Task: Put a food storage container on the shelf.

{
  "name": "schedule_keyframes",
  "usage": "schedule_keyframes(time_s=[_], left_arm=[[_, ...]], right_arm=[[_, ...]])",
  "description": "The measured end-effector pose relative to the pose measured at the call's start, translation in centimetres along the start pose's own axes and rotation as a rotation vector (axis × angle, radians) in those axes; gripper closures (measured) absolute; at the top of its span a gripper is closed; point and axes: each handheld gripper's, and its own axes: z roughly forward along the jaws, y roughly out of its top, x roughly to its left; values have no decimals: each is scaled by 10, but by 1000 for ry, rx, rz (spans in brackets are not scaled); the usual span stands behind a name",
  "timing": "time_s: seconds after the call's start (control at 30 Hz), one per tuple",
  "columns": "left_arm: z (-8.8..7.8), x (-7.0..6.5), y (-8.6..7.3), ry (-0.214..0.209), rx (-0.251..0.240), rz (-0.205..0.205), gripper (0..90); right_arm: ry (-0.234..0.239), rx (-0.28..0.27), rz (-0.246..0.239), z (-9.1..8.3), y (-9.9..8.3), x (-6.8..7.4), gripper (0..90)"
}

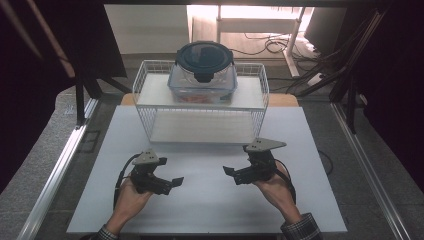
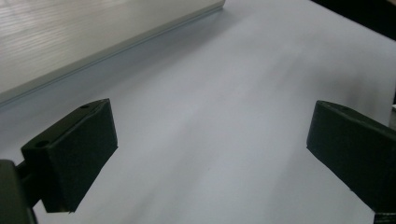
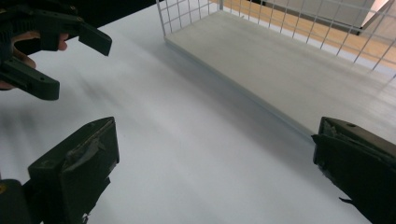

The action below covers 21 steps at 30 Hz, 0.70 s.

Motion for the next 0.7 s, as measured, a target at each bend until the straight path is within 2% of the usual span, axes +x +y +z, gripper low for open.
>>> schedule_keyframes(time_s=[0.27,0.7], left_arm=[[-11,-5,-13,40,-9,26,18],[-20,-4,-32,75,9,30,16]], right_arm=[[-14,21,6,-7,-21,2,0],[-53,20,6,-21,-46,0,0]])
